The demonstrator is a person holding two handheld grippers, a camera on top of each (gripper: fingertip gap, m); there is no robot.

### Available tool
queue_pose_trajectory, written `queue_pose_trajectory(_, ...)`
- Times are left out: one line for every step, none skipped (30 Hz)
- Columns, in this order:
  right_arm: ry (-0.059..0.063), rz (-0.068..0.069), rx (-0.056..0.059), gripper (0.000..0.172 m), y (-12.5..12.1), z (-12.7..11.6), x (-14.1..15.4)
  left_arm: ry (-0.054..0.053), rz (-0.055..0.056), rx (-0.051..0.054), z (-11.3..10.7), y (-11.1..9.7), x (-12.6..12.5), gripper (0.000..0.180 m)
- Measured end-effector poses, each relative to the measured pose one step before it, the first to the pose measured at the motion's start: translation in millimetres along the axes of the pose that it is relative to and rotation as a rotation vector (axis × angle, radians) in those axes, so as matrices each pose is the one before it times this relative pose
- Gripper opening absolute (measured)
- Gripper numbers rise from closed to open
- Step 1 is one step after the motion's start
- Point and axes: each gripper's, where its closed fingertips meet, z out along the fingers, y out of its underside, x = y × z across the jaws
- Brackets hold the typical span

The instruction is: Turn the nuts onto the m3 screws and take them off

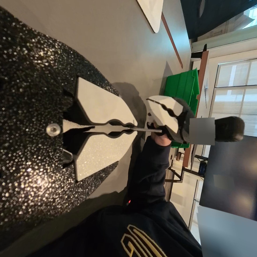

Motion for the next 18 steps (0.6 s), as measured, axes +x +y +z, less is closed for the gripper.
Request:
queue_pose_trajectory(0.0007,-0.0117,-0.022,0.0,3.76,2.76,-1.28,0.0095,0.0023,0.0036,-0.3,-0.37,1.51,0.002)
queue_pose_trajectory(-0.0105,-0.0056,-0.0108,0.0,1.8,3.81,-3.06,0.0275,0.0036,-0.0008,0.14,0.19,3.94,0.002)
queue_pose_trajectory(-0.0118,-0.0043,-0.0099,0.0,1.22,4.34,-3.52,0.0421,0.007,0.0013,0.27,-0.01,6.69,0.002)
queue_pose_trajectory(-0.0071,-0.0077,-0.0105,0.0,1.14,4.53,-2.96,0.0384,0.012,0.0107,-0.21,-1.07,7.53,0.002)
queue_pose_trajectory(-0.0032,-0.0107,-0.0124,0.0,1.39,4.45,-2.6,0.0155,0.0124,0.0202,-0.84,-2.17,5.97,0.002)
queue_pose_trajectory(-0.0058,-0.0094,-0.0078,0.0,0.68,4.28,-3.32,0.0031,0.0061,0.0207,-0.92,-2.23,5.02,0.001)
queue_pose_trajectory(-0.008,-0.0048,0.0005,0.0,-0.55,4.41,-3.83,0.0061,0.0009,0.0132,-0.83,-1.4,5.88,0.001)
queue_pose_trajectory(-0.0152,0.0018,-0.0013,0.0,-0.56,4.79,-4.99,0.0067,0.005,0.0012,-0.63,0.49,6.71,0.001)
queue_pose_trajectory(-0.0215,0.0044,-0.0076,0.0,-0.15,5.52,-5.32,0.0038,0.0163,-0.0107,-0.58,2.06,6.89,0.001)
queue_pose_trajectory(-0.0223,-0.0008,-0.0161,0.0,0.71,6.32,-4.83,0.0028,0.0241,-0.0151,-0.41,2.18,7.21,0.001)
queue_pose_trajectory(-0.019,-0.0095,-0.0175,0.003,0.6,7.05,-3.72,0.0052,0.0223,-0.0137,0.0,1.97,7.23,0.001)
queue_pose_trajectory(-0.0108,-0.0158,-0.0149,0.008,-0.17,7.56,-2.17,0.0091,0.0148,-0.0079,0.39,1.2,7.08,0.001)
queue_pose_trajectory(-0.0101,-0.0195,-0.0133,0.011,-0.98,7.89,-1.53,0.0142,0.0075,-0.0026,0.94,0.36,6.75,0.001)
queue_pose_trajectory(-0.0108,-0.0155,-0.0115,0.015,-1.86,8.11,-1.26,0.0168,0.0006,-0.0007,1.33,0.14,6.05,0.001)
queue_pose_trajectory(-0.0214,-0.011,-0.0086,0.018,-2.78,8.04,-2.69,0.0154,-0.0026,0.001,1.92,-0.11,5.03,0.001)
queue_pose_trajectory(-0.0325,-0.0089,-0.0049,0.019,-3.22,7.83,-4.46,0.0088,0.0001,0.0016,2.02,-0.38,3.95,0.001)
queue_pose_trajectory(-0.031,-0.0082,-0.0098,0.019,-2.46,7.36,-4.2,0.0022,0.0057,-0.0005,2.16,-0.19,3.16,0.001)
queue_pose_trajectory(-0.0204,-0.0145,-0.0151,0.02,-1.56,6.84,-2.49,-0.0026,0.0088,-0.0029,2.35,-0.11,2.76,0.001)
